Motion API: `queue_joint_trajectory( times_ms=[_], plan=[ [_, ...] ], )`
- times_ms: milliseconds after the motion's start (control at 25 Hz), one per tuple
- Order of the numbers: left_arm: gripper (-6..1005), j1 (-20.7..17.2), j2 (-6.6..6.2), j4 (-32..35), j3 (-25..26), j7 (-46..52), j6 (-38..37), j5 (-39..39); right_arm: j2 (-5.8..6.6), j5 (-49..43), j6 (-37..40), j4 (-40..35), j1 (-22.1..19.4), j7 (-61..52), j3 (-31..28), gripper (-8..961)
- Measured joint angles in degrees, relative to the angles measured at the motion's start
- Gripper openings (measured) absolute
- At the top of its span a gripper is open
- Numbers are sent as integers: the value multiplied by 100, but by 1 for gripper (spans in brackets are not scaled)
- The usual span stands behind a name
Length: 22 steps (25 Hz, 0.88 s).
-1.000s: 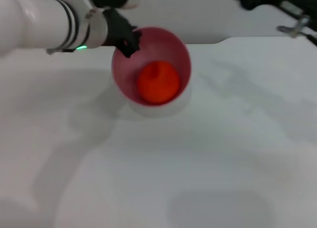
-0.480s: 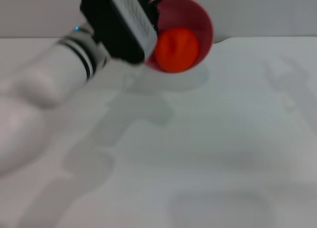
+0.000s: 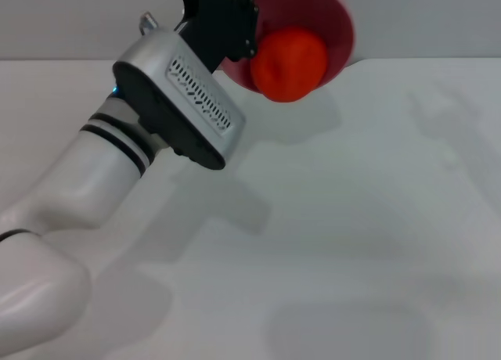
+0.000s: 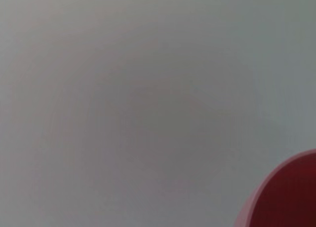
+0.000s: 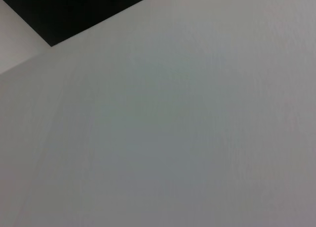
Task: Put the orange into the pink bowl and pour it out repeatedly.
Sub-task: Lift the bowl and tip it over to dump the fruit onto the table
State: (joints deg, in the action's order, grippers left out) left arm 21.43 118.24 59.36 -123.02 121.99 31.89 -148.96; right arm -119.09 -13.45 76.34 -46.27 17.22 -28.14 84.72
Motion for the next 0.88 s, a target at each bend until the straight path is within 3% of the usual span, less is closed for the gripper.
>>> queue_joint_trajectory(
  times_ms=[320, 520, 600, 880],
  plan=[
    [40, -71, 4, -25, -64, 2, 239, -1, -12, 55, 25, 16, 18, 1, 56, 535],
    [40, -89, 10, -137, -171, 2, 701, -1, -16, 64, 68, 26, 18, -17, 81, 535],
    [40, -160, 13, -239, -290, 2, 1318, 3, -17, 65, 101, 34, 18, -20, 82, 535],
    [40, -277, 11, -247, -360, -5, 1724, 7, -12, 71, 150, 39, 18, -24, 75, 535]
  ],
)
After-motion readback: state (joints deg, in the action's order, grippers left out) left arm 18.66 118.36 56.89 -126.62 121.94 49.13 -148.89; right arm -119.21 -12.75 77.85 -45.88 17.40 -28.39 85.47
